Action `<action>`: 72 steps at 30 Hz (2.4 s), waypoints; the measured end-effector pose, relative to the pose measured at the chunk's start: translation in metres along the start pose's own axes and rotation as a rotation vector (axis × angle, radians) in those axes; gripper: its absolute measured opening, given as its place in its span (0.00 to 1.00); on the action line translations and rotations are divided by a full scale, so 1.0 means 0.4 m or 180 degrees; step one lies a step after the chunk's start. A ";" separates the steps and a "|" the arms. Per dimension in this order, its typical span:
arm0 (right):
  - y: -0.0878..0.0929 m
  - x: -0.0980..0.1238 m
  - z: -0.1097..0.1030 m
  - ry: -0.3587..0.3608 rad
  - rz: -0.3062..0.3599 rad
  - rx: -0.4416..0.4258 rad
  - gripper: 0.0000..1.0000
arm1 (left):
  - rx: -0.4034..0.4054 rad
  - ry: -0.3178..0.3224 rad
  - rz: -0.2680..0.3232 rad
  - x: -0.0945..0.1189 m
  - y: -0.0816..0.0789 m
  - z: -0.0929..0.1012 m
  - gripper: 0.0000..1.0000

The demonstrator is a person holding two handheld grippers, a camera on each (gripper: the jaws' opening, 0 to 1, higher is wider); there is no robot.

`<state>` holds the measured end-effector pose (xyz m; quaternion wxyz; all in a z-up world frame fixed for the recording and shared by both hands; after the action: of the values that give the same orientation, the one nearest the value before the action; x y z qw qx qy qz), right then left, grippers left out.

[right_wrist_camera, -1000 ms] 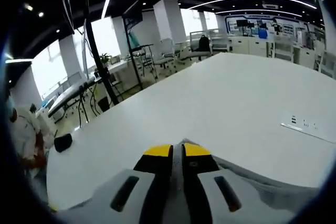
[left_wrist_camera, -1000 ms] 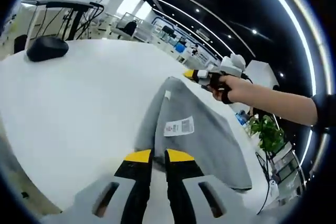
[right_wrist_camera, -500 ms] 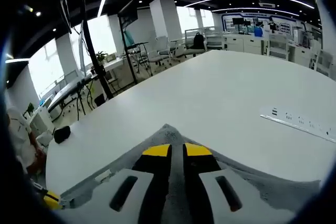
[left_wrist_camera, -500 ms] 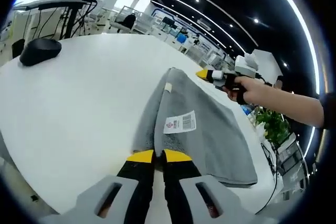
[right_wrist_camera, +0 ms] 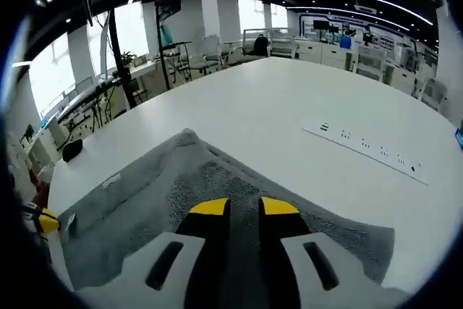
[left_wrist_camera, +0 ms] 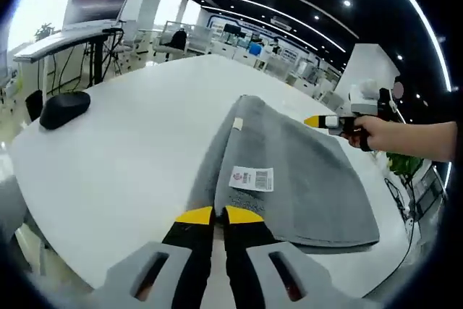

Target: Fold the towel on the table until its edges align and the towel forms a compact rectangular stack.

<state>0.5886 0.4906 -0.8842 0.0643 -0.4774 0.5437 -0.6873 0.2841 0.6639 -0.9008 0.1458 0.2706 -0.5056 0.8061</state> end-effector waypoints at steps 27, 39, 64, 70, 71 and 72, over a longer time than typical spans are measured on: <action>0.107 0.136 0.282 0.0661 -0.0144 -0.0317 0.18 | -0.0281 0.0114 -0.0150 0.004 0.012 0.024 0.05; 0.145 0.127 0.294 0.0696 -0.0363 -0.0190 0.15 | -0.0338 0.0163 -0.0183 0.006 0.011 0.026 0.05; 0.147 0.134 0.331 0.0796 -0.0247 -0.0317 0.00 | -0.0369 0.0185 -0.0172 -0.012 0.016 0.001 0.05; 0.149 0.135 0.327 0.0693 -0.0212 -0.0354 0.01 | -0.0386 0.0181 -0.0175 -0.014 0.018 -0.001 0.05; 0.145 0.137 0.325 0.0654 -0.0178 -0.0394 0.02 | -0.0393 0.0180 -0.0178 -0.014 0.018 -0.001 0.05; 0.146 0.141 0.323 0.0646 -0.0163 -0.0410 0.03 | -0.0404 0.0181 -0.0186 -0.014 0.019 -0.001 0.05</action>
<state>0.6270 0.3444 -0.9044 -0.0394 -0.4223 0.5780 -0.6972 0.2849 0.6611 -0.9097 0.2005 0.2525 -0.5433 0.7752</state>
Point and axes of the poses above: the point that each gripper's makers call its tool centre point, and the gripper's own axes: x roughly backward along the fingers, z roughly to its right, y roughly out of its underside, the point moved 1 cm from there along x, roughly backward along the fingers, and after that the axes turned 3 degrees about x, right-handed, at the moved point
